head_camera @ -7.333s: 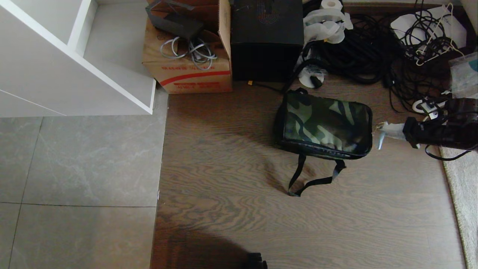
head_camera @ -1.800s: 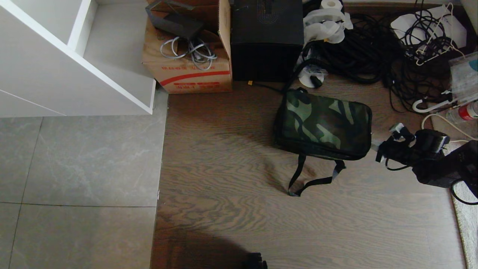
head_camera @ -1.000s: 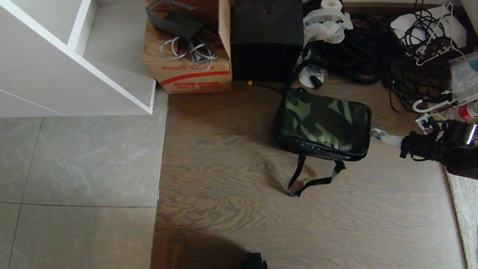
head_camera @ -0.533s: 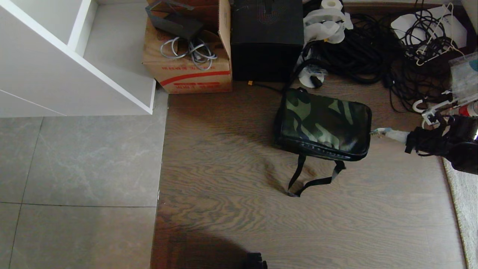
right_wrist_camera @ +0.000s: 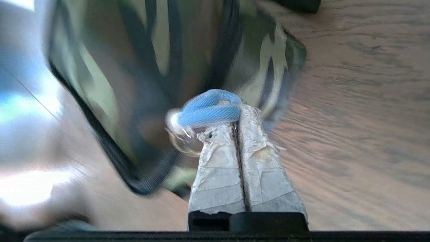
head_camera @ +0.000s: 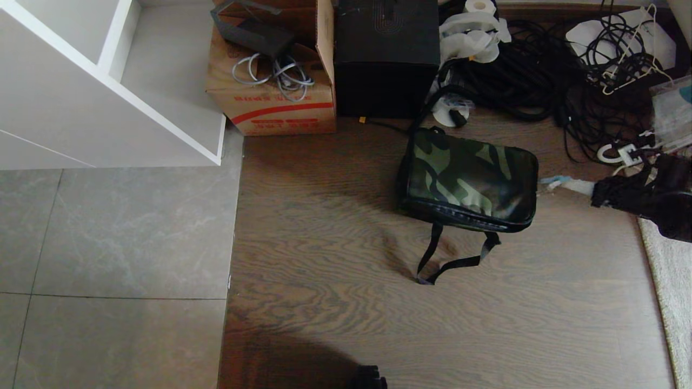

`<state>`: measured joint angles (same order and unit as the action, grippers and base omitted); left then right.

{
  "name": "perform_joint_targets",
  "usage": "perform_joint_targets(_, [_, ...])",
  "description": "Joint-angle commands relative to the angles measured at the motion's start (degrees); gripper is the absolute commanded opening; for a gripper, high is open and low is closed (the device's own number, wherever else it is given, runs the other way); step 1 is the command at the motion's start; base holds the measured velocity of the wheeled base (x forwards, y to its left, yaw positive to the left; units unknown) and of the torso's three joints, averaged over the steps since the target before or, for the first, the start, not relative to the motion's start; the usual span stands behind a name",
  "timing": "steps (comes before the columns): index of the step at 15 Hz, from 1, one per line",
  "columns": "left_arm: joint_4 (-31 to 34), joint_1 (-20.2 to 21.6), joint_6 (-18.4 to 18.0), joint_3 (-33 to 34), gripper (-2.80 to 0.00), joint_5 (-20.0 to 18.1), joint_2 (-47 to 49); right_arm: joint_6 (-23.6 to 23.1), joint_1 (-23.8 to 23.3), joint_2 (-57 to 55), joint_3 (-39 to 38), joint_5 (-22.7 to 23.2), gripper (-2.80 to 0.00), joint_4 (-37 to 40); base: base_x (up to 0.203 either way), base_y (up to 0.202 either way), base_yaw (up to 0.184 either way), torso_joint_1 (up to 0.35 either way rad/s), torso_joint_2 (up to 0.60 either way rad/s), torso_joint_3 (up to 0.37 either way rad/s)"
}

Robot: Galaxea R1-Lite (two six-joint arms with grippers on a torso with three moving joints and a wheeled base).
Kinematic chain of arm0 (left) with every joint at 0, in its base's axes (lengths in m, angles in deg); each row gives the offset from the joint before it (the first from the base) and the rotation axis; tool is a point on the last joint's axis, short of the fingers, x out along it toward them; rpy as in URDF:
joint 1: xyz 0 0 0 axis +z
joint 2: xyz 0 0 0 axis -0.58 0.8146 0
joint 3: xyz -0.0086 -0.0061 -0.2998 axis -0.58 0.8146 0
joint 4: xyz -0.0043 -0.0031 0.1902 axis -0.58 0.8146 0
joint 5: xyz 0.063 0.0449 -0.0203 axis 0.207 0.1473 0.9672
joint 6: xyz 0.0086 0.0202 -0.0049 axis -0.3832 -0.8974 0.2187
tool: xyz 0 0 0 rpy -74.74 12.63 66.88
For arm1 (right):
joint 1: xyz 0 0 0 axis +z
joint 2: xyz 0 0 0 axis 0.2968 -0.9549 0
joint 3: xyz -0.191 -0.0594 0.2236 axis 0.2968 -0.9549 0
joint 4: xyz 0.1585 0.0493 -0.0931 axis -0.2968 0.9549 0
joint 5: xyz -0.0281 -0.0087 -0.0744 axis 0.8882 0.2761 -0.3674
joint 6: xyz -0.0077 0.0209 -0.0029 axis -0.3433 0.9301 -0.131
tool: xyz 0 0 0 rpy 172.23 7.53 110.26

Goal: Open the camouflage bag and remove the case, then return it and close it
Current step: Open the top of the storage box

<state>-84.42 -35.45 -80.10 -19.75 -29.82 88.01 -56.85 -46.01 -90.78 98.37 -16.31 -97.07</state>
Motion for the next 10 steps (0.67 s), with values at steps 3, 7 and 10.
perform_joint_targets(3, [0.0, 0.0, 0.0, 0.5, -2.8, 0.0, 0.1, 15.0, 0.0, 1.4, 3.7, -3.7, -2.8, -1.1, 0.0, 0.0, 0.0, 0.0, 0.0, 0.0])
perform_joint_targets(7, [0.0, 0.0, 0.0, 0.5, -2.8, 0.0, 0.0, 15.0, 0.1, 1.2, 4.0, -3.7, -2.8, -1.2, 0.0, 0.0, 0.0, 0.0, 0.0, 0.0])
perform_joint_targets(10, [0.0, 0.1, 0.0, 0.5, -2.8, 0.0, 0.0, 15.4, 0.8, 0.3, 6.3, -6.7, -2.8, -1.3, 0.0, 0.0, 0.0, 0.0, 0.0, 0.0])
